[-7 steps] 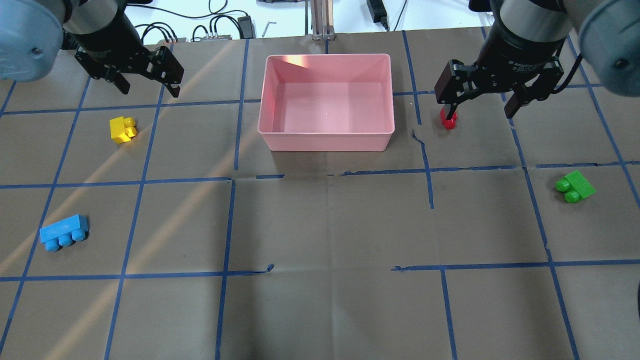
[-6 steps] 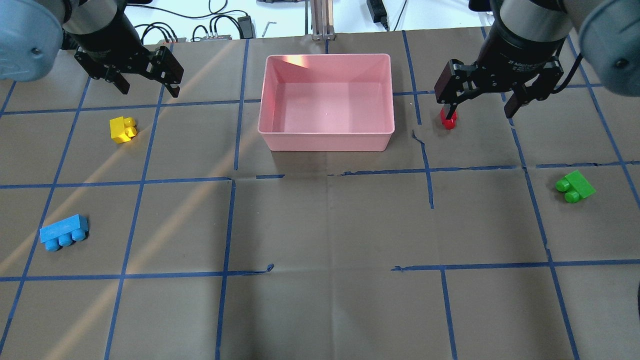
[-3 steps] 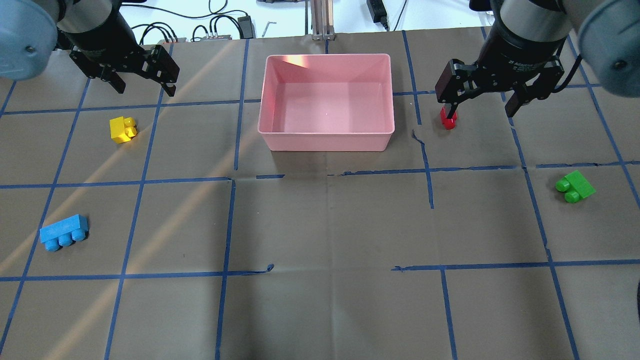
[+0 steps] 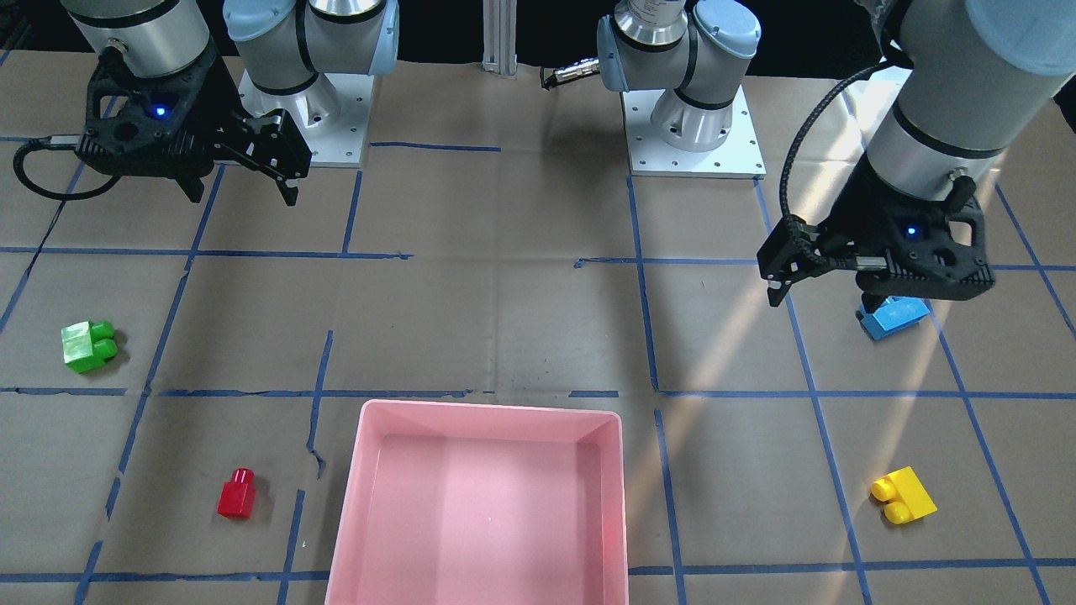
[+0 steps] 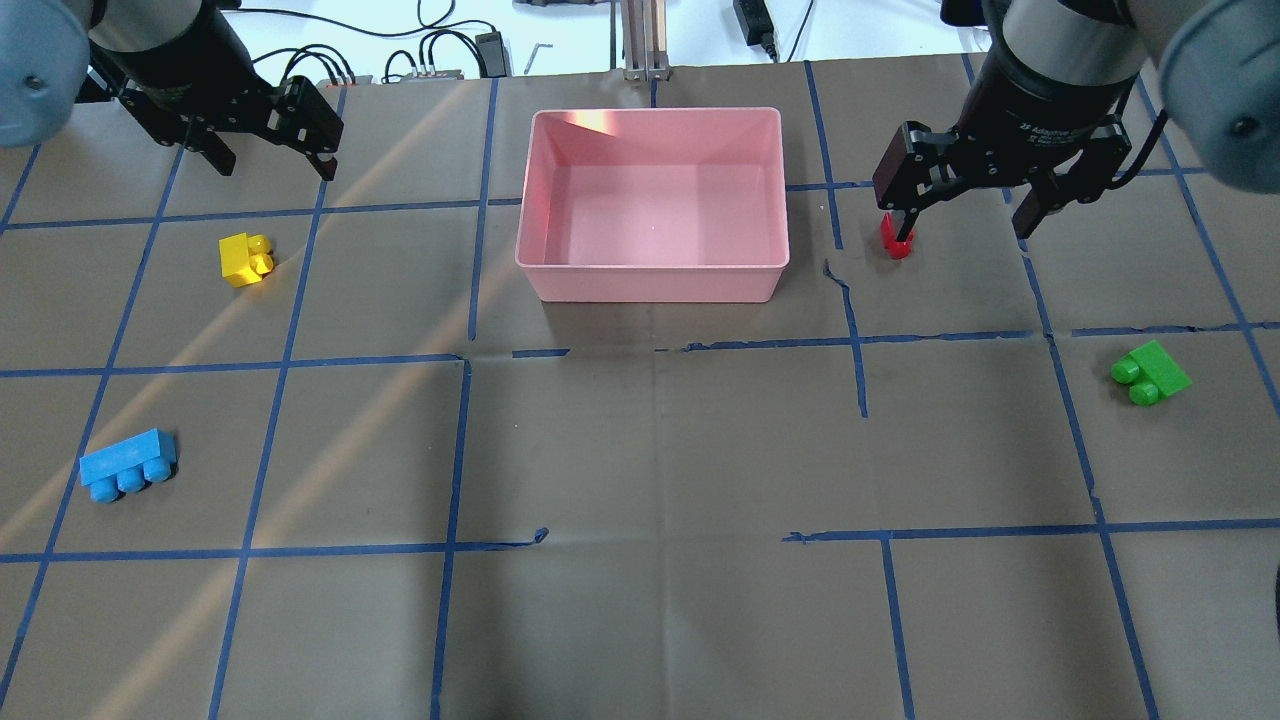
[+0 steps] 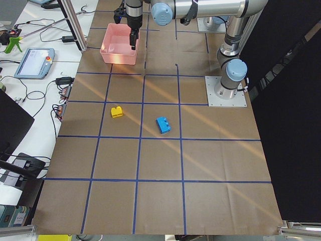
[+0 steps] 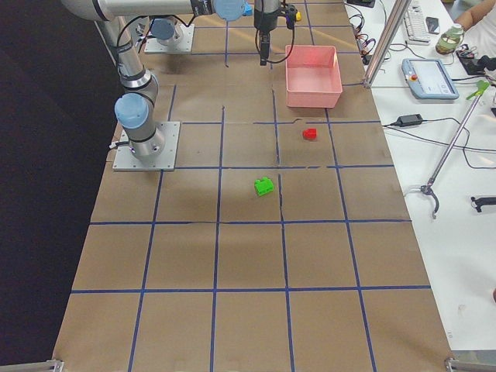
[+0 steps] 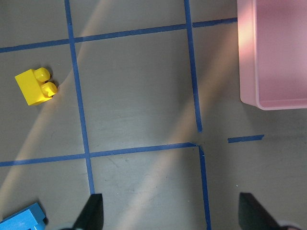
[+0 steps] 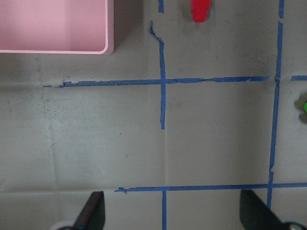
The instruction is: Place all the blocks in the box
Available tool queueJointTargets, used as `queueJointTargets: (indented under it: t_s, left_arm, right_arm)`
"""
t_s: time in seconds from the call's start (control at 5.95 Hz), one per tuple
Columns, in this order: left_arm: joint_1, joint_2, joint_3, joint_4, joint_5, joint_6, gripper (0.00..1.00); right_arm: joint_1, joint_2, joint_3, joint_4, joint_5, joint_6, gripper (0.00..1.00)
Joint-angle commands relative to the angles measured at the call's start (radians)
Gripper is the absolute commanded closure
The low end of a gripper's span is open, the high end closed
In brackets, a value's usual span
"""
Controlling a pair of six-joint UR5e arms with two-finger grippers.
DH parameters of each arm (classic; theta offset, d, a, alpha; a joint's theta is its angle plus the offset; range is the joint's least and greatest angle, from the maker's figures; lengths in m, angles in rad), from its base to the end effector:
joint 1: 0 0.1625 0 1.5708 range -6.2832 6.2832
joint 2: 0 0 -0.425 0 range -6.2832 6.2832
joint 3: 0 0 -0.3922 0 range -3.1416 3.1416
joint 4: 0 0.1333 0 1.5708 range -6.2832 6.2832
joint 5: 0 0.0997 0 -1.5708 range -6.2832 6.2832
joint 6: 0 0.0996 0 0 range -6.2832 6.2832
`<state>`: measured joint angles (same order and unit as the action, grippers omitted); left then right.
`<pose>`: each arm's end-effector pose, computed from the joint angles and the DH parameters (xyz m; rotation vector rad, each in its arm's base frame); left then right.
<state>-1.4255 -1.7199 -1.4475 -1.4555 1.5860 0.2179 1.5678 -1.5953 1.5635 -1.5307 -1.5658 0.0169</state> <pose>-0.0488 -0.5765 0.4824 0.1117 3.1057 -0.1326 0.1324 -0.4809 0.4994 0.0312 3.1365 0.0131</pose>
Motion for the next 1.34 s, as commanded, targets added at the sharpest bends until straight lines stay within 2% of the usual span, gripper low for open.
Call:
queueJointTargets:
  t_s: [0.0, 0.17, 0.34, 0.67, 0.84, 1.18]
  left_arm:
    - [0.107, -0.029, 0.015, 0.007, -0.012, 0.001, 0.01]
    - [0.167, -0.091, 0.021, 0.012, -0.008, -0.008, 0.01]
    - [0.189, -0.186, 0.051, 0.071, -0.005, -0.002, 0.01]
    - [0.197, -0.367, 0.078, 0.243, 0.000, -0.002, 0.01]
    - [0.210, -0.419, 0.066, 0.297, 0.002, 0.000, 0.01]
    - [0.250, -0.516, 0.058, 0.375, 0.002, 0.008, 0.01]
  right_arm:
    - [-0.002, 0.001, 0.004, -0.003, 0.003, 0.000, 0.00]
    - [-0.003, 0.012, 0.001, -0.011, 0.003, 0.000, 0.00]
    - [-0.012, 0.061, -0.023, -0.022, 0.000, 0.000, 0.00]
    - [-0.073, 0.244, -0.191, -0.022, 0.000, -0.021, 0.00]
    - [-0.093, 0.344, -0.271, -0.026, -0.002, -0.096, 0.00]
    - [-0.126, 0.438, -0.275, -0.133, -0.004, -0.173, 0.00]
